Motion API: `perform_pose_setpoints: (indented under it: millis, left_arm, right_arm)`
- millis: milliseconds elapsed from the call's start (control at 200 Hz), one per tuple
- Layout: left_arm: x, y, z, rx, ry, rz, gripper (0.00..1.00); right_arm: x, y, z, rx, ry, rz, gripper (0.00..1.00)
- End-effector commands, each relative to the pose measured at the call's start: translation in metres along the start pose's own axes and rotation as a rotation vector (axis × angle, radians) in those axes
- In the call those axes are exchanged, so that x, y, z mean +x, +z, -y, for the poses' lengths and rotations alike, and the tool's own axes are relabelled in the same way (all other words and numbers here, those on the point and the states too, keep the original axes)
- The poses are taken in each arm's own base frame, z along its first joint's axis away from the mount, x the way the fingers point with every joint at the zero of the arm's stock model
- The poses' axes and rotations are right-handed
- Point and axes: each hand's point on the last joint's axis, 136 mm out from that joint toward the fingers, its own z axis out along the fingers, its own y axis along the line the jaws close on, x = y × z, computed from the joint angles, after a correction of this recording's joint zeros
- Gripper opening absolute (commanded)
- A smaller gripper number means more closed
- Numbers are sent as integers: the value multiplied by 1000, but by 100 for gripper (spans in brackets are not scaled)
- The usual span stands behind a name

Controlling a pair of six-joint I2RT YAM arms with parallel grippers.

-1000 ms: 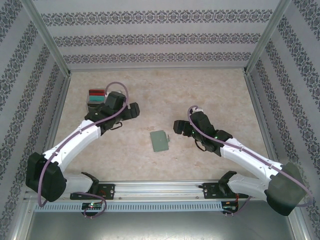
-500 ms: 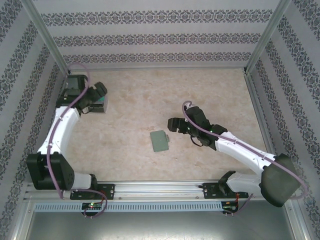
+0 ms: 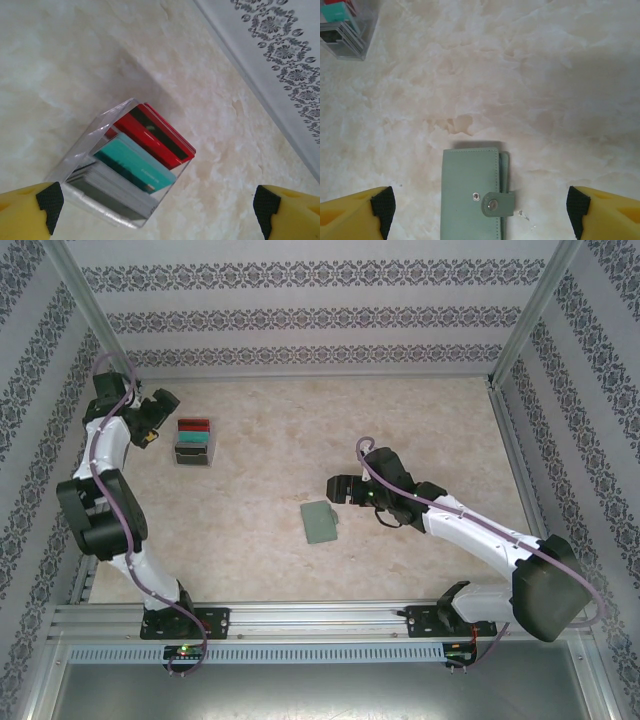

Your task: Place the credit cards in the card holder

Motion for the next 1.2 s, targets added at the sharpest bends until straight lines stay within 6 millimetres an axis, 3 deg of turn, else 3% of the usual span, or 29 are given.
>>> perform_pose_setpoints:
  millis: [0, 205, 495, 964, 1194]
  left_arm:
    - [-10, 20, 3, 126, -57, -45, 99]
    - [-23, 44, -9, 189, -124, -30, 99]
    - [-12, 76, -5, 317, -149, -126, 99]
    - [12, 69, 15, 469, -101, -192, 100]
    - [26, 76, 23, 496, -86, -237, 100]
  right_arm:
    - [-4, -4, -2, -6, 0, -4, 91]
    - [6, -3, 4, 3, 29, -26, 91]
    - [9, 5, 3, 6, 32, -62, 91]
    - [13, 6, 1, -5, 41, -74, 91]
    - [14, 5, -1, -8, 45, -74, 91]
